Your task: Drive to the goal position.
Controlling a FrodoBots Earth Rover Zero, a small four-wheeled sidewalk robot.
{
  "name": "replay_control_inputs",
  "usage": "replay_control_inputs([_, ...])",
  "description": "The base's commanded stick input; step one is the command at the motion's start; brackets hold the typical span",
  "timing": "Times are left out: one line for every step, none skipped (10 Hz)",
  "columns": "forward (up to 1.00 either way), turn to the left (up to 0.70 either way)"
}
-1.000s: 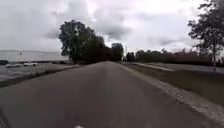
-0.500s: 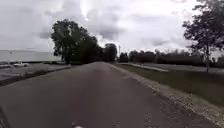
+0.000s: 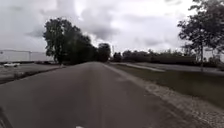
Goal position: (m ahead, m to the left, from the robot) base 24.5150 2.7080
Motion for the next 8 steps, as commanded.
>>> replay_control_inputs([1.0,0.01])
replay_control_inputs([1.0,0.01])
replay_control_inputs([1.0,0.01])
replay_control_inputs([1.0,0.01])
replay_control_inputs([1.0,0.01])
replay_control_inputs([1.0,0.01])
replay_control_inputs([1.0,0.01])
replay_control_inputs([1.0,0.01])
